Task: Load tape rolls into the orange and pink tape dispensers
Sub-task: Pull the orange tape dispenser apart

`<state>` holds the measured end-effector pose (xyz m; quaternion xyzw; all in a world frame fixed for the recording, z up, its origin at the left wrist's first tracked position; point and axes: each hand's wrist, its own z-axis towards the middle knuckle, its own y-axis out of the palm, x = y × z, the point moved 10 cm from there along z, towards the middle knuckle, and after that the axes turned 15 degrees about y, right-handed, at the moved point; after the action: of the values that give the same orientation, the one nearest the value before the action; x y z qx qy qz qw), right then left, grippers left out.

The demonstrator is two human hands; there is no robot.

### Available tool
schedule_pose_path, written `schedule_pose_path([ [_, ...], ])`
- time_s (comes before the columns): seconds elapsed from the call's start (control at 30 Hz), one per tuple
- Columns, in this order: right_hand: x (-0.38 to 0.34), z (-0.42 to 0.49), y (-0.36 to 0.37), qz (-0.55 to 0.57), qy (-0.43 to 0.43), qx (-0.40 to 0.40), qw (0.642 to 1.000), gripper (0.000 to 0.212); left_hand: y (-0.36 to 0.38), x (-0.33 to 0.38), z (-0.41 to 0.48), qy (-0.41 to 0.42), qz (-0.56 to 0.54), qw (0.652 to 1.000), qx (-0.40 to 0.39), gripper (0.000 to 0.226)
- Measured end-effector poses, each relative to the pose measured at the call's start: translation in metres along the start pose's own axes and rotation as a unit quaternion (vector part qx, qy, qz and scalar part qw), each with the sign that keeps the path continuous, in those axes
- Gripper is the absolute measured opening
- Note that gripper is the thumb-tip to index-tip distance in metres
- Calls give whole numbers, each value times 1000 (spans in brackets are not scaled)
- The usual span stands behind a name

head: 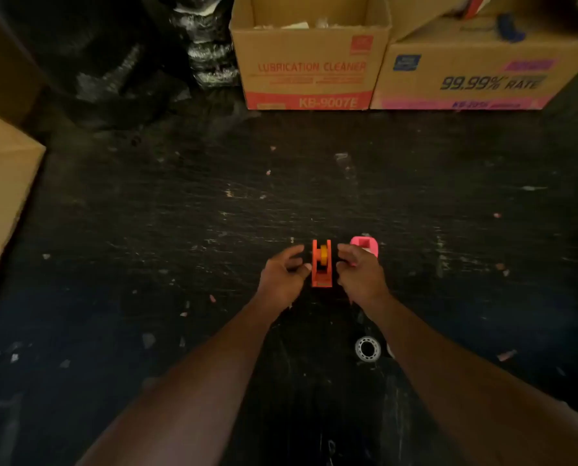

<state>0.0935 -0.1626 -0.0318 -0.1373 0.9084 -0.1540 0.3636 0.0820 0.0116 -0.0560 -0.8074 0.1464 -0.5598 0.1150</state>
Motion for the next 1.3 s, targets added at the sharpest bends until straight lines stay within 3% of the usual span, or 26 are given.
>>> schedule_pose_path([
  [0.27,3,10,12,47,29,-30,998,34,8,-8,4,-38,-99,994,36,42],
  [0.57,-15,-5,10,121,-19,-84,989,34,-4,13,-4,-29,-171,984,34,22],
  [0.77,-19,-12,8,107,9,-169,980,32,-7,33,-9,-21,-223,975,-10,44],
  [0.87,-23,-13,6,105,9,-195,975,43,-8,44,-10,-7,-217,976,-28,55],
  [1.0,-31,-14,6,94,-3,-208,974,54,-12,55,-11,7,-209,977,-40,58],
  [1.3,-35,-14,10,116,1,-211,971,52,-17,58,-9,21,-189,981,-42,59],
])
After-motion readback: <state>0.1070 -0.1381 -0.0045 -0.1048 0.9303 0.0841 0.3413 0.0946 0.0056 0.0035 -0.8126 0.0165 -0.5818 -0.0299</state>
